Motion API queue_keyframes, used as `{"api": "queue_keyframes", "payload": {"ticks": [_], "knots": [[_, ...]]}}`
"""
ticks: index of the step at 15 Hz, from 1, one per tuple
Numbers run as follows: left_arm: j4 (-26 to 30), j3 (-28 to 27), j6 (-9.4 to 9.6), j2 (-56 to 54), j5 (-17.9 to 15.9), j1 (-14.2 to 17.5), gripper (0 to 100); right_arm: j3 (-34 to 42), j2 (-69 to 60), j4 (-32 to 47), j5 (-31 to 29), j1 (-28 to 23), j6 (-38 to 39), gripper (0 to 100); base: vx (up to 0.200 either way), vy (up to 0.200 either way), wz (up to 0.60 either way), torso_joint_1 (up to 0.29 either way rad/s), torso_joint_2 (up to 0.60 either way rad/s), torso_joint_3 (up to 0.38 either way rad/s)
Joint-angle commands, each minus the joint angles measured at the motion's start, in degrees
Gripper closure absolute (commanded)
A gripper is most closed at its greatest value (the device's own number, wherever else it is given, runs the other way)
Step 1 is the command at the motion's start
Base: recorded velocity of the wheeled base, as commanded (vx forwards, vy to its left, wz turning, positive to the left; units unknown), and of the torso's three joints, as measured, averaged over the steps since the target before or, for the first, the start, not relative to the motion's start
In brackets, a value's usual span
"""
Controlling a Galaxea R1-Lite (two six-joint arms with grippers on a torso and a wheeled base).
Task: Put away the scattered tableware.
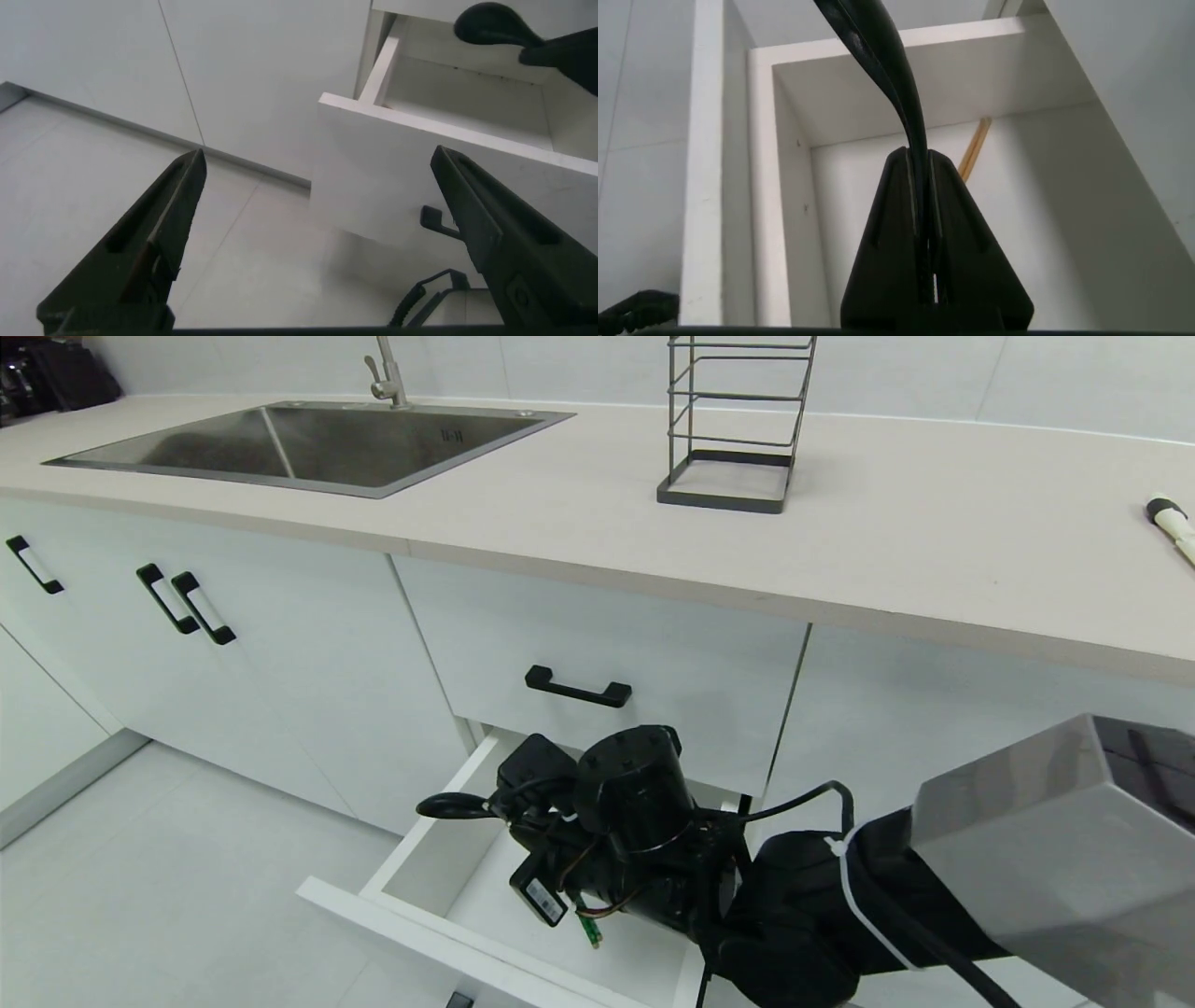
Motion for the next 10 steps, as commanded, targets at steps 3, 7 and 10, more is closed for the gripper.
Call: {"api": "queue_keyframes", "payload": {"ticks": [3,7,10], "knots": [[-0.03,0.0,-0.02,0.0,0.02,0.02,0,-4.24,4.94,0.72,-0.06,-2.23,-0.01,100,0.0,0.0,0.0,0.0,0.0,0.0],[-0.03,0.0,-0.02,0.0,0.02,0.02,0,-6.96,8.02,0.81,-0.06,-3.55,-0.01,100,0.0,0.0,0.0,0.0,0.0,0.0],[0.05,0.0,-0.02,0.0,0.02,0.02,0,-7.75,10.22,1.07,-0.06,-4.69,-0.1,100,0.0,0.0,0.0,0.0,0.0,0.0]]}}
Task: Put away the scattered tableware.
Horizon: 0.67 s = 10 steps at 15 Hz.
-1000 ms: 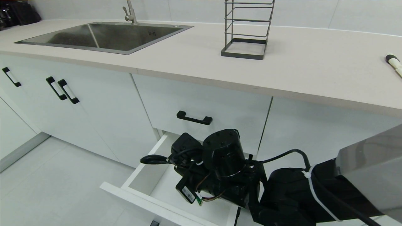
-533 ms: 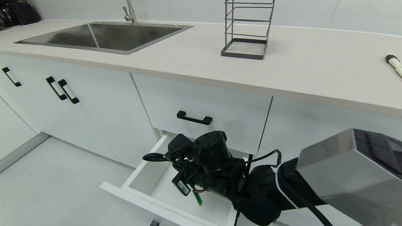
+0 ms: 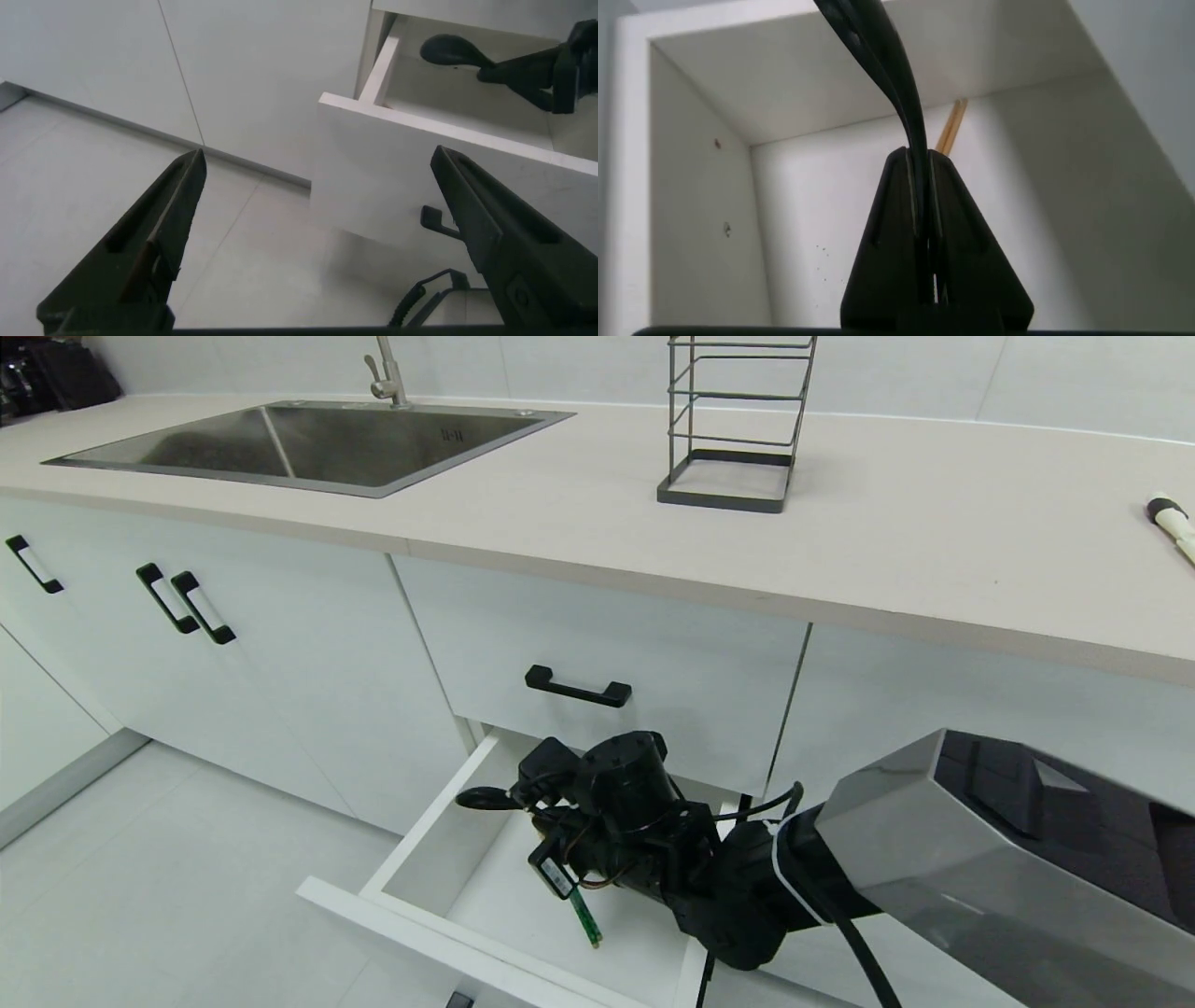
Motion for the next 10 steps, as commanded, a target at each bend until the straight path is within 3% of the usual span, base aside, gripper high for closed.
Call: {"api": "queue_keyframes", "payload": {"ticks": [1,10], "knots": [[-0.06,0.0,-0.02,0.0,0.03,0.02,0,-0.58,2.0,-0.05,0.01,-0.65,-0.06,100,0.0,0.0,0.0,0.0,0.0,0.0],[-0.06,0.0,-0.02,0.0,0.03,0.02,0,-1.46,5.26,-0.05,-0.26,-0.83,-0.06,100,0.0,0.0,0.0,0.0,0.0,0.0]]}}
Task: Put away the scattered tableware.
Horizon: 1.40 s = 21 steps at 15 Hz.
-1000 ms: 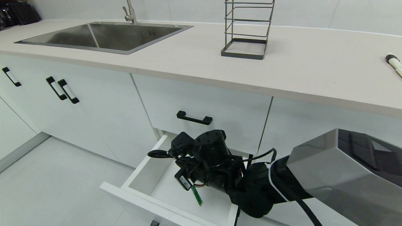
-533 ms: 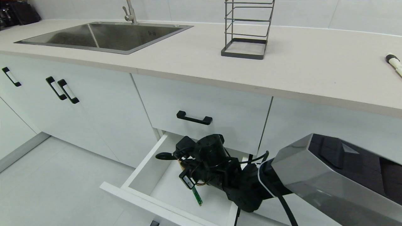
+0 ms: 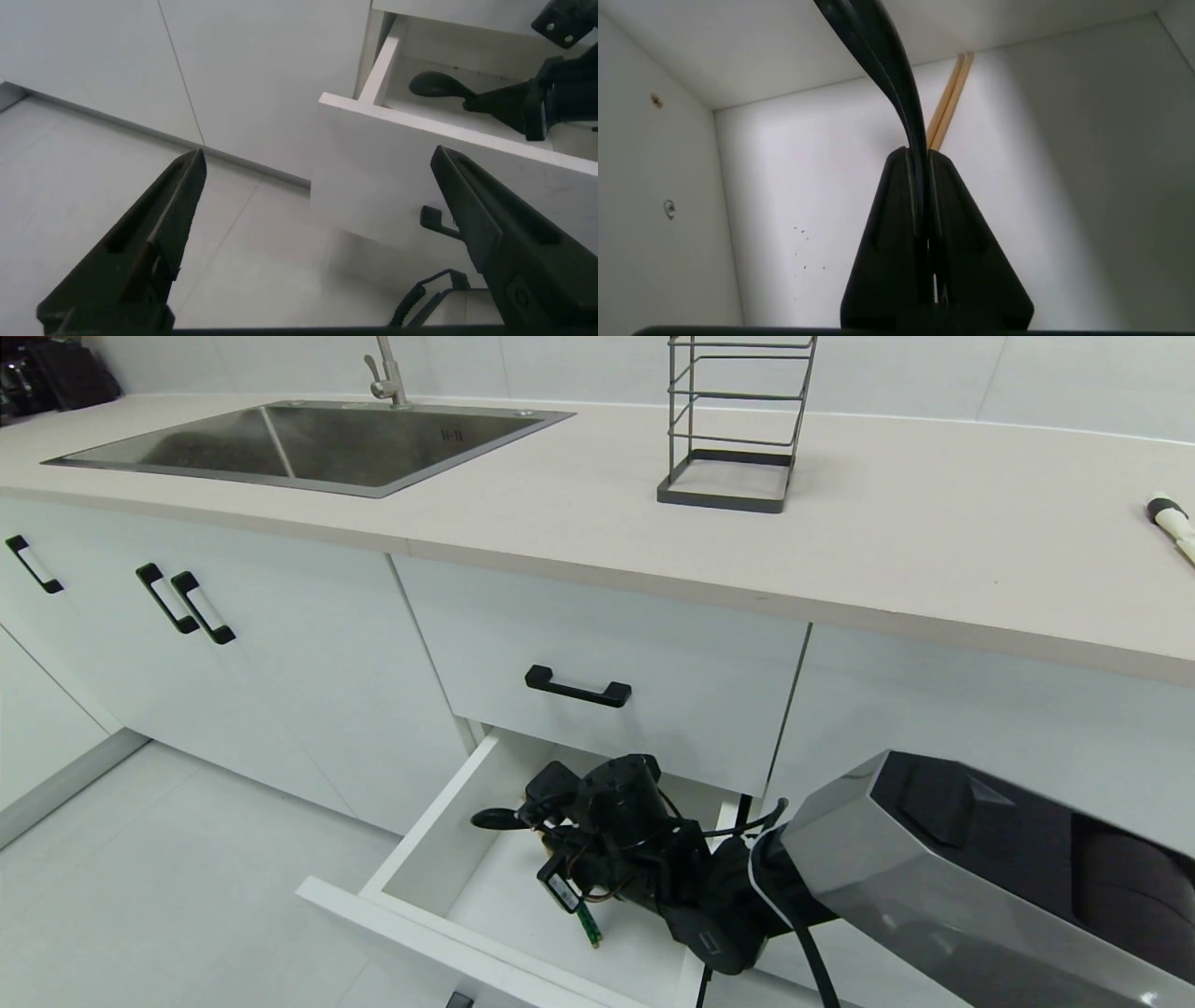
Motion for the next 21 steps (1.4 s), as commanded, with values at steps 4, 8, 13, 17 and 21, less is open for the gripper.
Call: {"api": "queue_keyframes", "payload": {"ticks": [4,8,13,17,21], "knots": [[-0.03,0.02,-0.02,0.0,0.02,0.02,0,-0.17,2.05,-0.1,-0.13,-0.79,-0.12,100,0.0,0.0,0.0,0.0,0.0,0.0],[-0.03,0.02,-0.02,0.0,0.02,0.02,0,-2.54,4.69,0.07,-0.04,-1.41,-0.12,100,0.0,0.0,0.0,0.0,0.0,0.0],[-0.03,0.02,-0.02,0.0,0.02,0.02,0,-2.63,5.92,0.07,-0.04,-1.49,-0.21,100,0.0,0.0,0.0,0.0,0.0,0.0],[-0.03,0.02,-0.02,0.0,0.02,0.02,0,-2.54,6.01,0.07,-0.13,-1.49,-0.3,100,0.0,0.0,0.0,0.0,0.0,0.0],[-0.03,0.02,-0.02,0.0,0.02,0.02,0,-2.9,6.18,-0.01,-0.04,-1.49,-3.46,100,0.0,0.0,0.0,0.0,0.0,0.0]]}}
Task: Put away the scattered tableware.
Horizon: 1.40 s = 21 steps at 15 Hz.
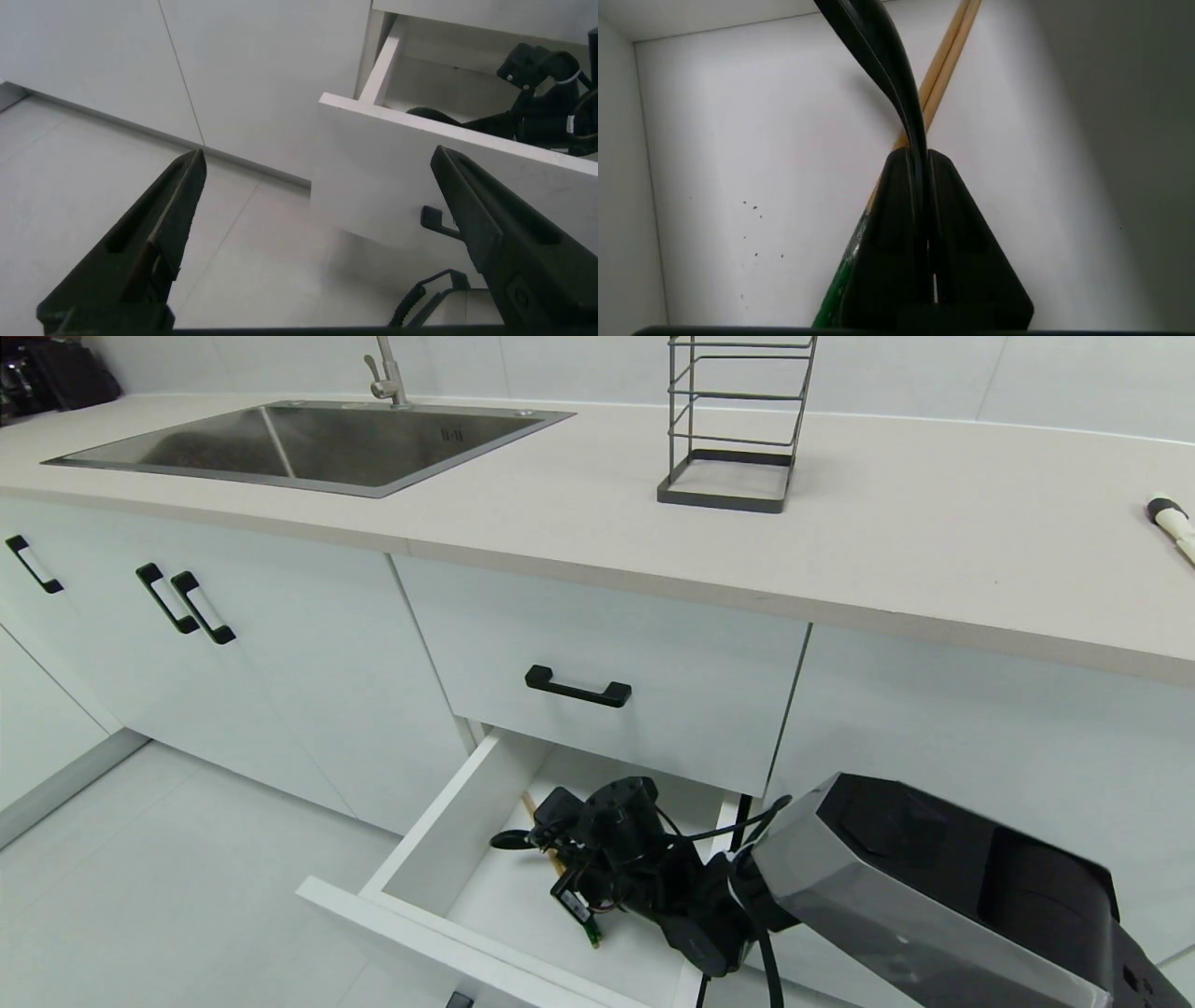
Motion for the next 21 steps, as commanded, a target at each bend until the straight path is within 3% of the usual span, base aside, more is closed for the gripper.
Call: {"api": "queue_keyframes", "payload": {"ticks": [1,2,3,8,14,21], "knots": [[-0.03,0.0,-0.02,0.0,0.02,0.02,0,-0.02,0.02,-0.03,0.1,0.04,-0.06,100,0.0,0.0,0.0,0.0,0.0,0.0],[-0.03,0.0,-0.02,0.0,0.02,0.02,0,0.16,0.02,-0.03,0.19,0.04,-0.15,100,0.0,0.0,0.0,0.0,0.0,0.0],[-0.03,0.0,-0.02,0.0,0.02,0.02,0,0.07,0.1,-0.03,0.19,0.13,-0.59,0,0.0,0.0,0.0,0.0,0.0,0.0],[-0.03,0.0,-0.02,0.0,0.02,0.02,0,0.95,-5.35,-0.11,0.1,1.19,-0.94,0,0.0,0.0,0.0,0.0,0.0,0.0],[-0.03,0.0,-0.02,0.0,0.02,0.02,0,8.07,-19.32,-0.29,0.36,5.84,-0.76,0,0.0,0.0,0.0,0.0,0.0,0.0],[-0.03,0.0,-0.02,0.0,0.02,0.02,0,31.71,-34.79,-8.46,1.06,7.51,-0.5,0,0.0,0.0,0.0,0.0,0.0,0.0]]}}
